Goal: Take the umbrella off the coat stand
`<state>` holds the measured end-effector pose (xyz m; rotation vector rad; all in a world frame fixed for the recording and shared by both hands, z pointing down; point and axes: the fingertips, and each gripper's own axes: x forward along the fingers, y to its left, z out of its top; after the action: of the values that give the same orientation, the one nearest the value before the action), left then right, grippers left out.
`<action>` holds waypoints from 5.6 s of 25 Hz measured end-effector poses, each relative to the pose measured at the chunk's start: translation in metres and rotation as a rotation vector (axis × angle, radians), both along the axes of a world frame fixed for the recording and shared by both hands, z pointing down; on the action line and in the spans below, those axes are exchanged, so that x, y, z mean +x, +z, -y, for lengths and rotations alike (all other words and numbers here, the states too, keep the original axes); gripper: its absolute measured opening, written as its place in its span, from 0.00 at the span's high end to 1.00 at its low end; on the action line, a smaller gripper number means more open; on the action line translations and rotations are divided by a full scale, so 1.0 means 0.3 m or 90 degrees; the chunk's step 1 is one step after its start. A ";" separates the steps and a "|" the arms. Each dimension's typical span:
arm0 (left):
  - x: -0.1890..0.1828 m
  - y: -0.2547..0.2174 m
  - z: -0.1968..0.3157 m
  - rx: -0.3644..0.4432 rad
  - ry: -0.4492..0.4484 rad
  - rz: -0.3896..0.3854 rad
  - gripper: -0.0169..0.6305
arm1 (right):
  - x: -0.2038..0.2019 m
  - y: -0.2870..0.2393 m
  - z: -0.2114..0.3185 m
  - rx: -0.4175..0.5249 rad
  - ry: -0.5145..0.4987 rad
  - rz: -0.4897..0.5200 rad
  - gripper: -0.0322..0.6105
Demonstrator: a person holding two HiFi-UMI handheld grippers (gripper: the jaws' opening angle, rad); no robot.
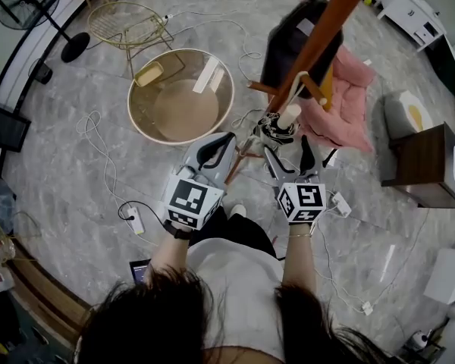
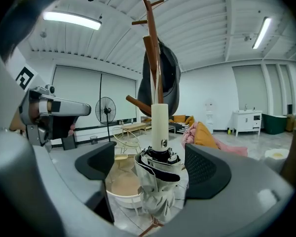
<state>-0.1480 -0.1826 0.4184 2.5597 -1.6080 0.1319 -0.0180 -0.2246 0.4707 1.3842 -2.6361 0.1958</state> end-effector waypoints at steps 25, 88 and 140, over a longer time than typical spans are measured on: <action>0.020 0.203 0.061 -0.062 -0.009 -0.031 0.88 | -0.073 0.274 0.190 -0.065 0.034 0.002 0.28; 0.029 0.140 0.020 -0.031 -0.046 -0.043 0.88 | -0.018 0.202 0.145 -0.040 0.065 0.001 0.52; 0.333 -0.274 -0.030 0.133 0.106 -0.042 0.88 | 0.407 -0.450 -0.206 0.113 0.095 0.017 0.52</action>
<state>-0.0481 -0.1735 0.3363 2.8198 -1.4551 -0.1105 0.1040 -0.1628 0.3358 1.6456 -2.6273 -0.0033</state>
